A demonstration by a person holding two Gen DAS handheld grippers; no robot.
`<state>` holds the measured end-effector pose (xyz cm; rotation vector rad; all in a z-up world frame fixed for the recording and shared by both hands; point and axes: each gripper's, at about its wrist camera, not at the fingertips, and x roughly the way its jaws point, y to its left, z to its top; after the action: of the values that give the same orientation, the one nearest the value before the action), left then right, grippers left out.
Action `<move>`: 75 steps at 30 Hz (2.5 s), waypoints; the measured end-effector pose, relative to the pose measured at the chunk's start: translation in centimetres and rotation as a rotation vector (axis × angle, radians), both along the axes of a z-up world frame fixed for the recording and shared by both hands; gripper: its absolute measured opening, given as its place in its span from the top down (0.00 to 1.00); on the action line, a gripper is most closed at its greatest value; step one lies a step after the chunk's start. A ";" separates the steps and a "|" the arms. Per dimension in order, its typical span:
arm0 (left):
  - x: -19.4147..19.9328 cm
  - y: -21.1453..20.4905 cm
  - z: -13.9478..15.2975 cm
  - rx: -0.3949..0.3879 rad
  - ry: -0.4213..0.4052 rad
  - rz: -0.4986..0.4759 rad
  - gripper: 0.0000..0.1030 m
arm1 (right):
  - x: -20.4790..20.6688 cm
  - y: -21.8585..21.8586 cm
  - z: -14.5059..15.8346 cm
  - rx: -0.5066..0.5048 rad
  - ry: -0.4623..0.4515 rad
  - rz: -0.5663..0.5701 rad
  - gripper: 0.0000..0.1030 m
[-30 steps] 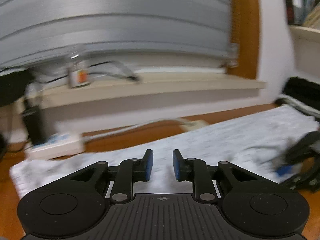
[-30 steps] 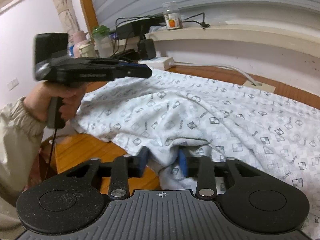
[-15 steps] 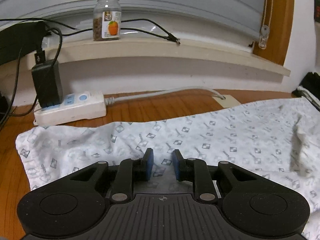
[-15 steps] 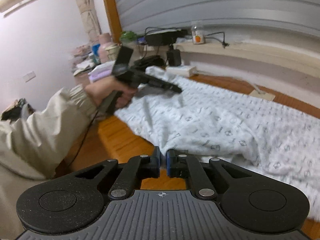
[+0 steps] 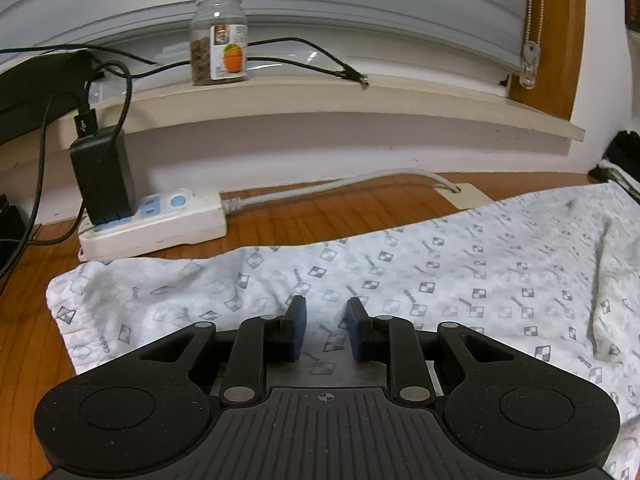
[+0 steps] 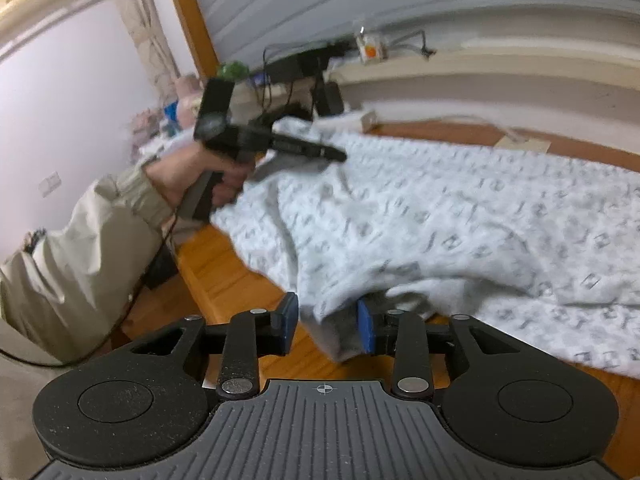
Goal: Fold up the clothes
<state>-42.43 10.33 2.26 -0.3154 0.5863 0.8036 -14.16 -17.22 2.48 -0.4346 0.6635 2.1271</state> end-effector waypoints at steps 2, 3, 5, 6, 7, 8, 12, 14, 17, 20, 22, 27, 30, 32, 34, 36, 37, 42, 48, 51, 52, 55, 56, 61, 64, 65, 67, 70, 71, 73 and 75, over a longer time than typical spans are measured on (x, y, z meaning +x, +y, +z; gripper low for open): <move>-0.2 0.2 0.0 -0.002 -0.002 -0.002 0.76 | -0.3 -0.5 0.0 -0.006 -0.002 0.021 0.95; -0.3 0.3 0.0 -0.003 -0.003 -0.004 0.76 | -0.3 -0.9 0.2 -0.004 0.002 0.031 0.95; -0.5 0.4 0.0 -0.007 -0.008 -0.006 0.76 | -0.3 -1.9 0.5 0.004 0.001 0.046 0.95; -0.5 0.4 0.0 -0.010 -0.011 -0.006 0.76 | -0.4 -2.3 0.6 0.011 -0.009 0.044 0.95; -0.5 0.5 0.0 -0.010 -0.010 -0.005 0.76 | -0.5 -2.5 0.5 0.012 -0.023 0.040 0.94; -0.4 0.4 0.1 -0.005 -0.004 -0.005 0.76 | -0.6 -2.5 0.4 0.010 -0.039 0.036 0.93; -0.8 -0.6 0.3 0.032 0.018 0.011 0.73 | -0.5 -2.6 0.1 0.012 -0.066 0.017 0.86; -2.8 -1.9 1.0 0.053 -0.011 0.045 0.67 | -0.3 -2.7 0.3 0.030 -0.063 -0.001 0.72; -6.8 -4.6 2.1 0.088 -0.054 0.101 0.32 | 0.0 -2.6 0.1 0.032 -0.054 -0.016 0.66; -10.7 -7.5 2.4 0.099 -0.032 0.143 0.31 | 0.1 -2.1 -0.4 0.021 -0.041 -0.026 0.65; -12.9 -8.5 2.1 0.086 -0.028 0.160 0.31 | 0.1 -1.7 -0.7 0.020 -0.028 -0.033 0.64; -15.4 -9.0 1.3 0.046 -0.034 0.199 0.35 | -0.1 -1.3 -0.9 0.030 -0.002 -0.046 0.64; -15.7 -8.7 0.9 0.019 -0.044 0.194 0.43 | -0.4 -1.3 -0.9 0.042 -0.011 -0.050 0.64; -15.8 -8.7 0.8 0.018 -0.059 0.186 0.52 | -0.5 -1.4 -0.9 0.047 -0.021 -0.045 0.65; -16.0 -8.8 0.6 0.024 -0.073 0.184 0.85 | -0.6 -1.5 -0.9 0.051 -0.034 -0.030 0.83; -16.5 -9.1 0.9 0.038 -0.069 0.208 0.91 | -0.8 -1.7 -0.7 0.054 -0.045 -0.016 0.93; -16.7 -9.2 1.0 0.045 -0.067 0.219 0.91 | -0.9 -1.8 -0.5 0.054 -0.043 -0.003 0.93; -18.4 -9.6 1.2 0.006 -0.057 0.217 0.84 | -2.1 -2.5 -0.1 0.063 -0.052 0.074 0.94; -17.9 -9.9 2.9 0.087 -0.051 0.262 0.39 | -1.5 -2.4 0.1 0.067 -0.056 0.038 0.89; -16.2 -9.3 3.7 0.106 -0.066 0.233 0.29 | -0.8 -2.5 0.2 0.069 -0.051 0.018 0.89; -15.3 -9.0 3.8 0.113 -0.061 0.218 0.29 | -0.7 -2.5 0.2 0.069 -0.054 0.014 0.89; -12.3 -7.2 3.7 0.115 -0.059 0.171 0.27 | -0.4 -2.5 0.2 0.067 -0.048 0.007 0.81; -11.4 -6.4 3.6 0.109 -0.064 0.158 0.27 | -0.4 -2.5 0.2 0.067 -0.044 0.005 0.78; -7.2 -3.2 4.1 0.099 -0.105 0.091 0.27 | -0.6 -1.6 -0.4 0.055 -0.009 -0.022 0.64; -5.0 -1.9 4.4 0.111 -0.105 0.073 0.27 | -0.9 -1.1 -0.8 0.054 -0.001 -0.028 0.71; -4.3 -1.5 4.2 0.111 -0.102 0.069 0.28 | -1.0 -1.1 -0.8 0.050 0.005 -0.016 0.88; -3.4 -0.5 3.6 0.111 -0.068 0.075 0.28 | -1.2 -1.3 -0.6 0.041 0.021 0.016 0.94; -2.3 0.9 2.2 0.111 0.010 0.098 0.34 | -1.7 -2.0 -0.2 0.050 0.021 0.042 0.94; -2.0 1.4 1.7 0.111 0.036 0.105 0.34 | -1.8 -2.1 -0.1 0.055 0.016 0.044 0.94; -2.2 2.2 1.3 0.083 0.029 0.114 0.34 | -1.5 -2.3 0.0 0.050 0.029 0.042 0.94; -2.9 2.6 1.3 0.060 -0.015 0.124 0.34 | -1.4 -2.4 0.0 0.043 0.033 0.041 0.94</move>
<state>-45.30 12.91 3.60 -0.3041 0.5314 0.9357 -15.59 -19.62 2.43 -0.3935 0.6309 2.1871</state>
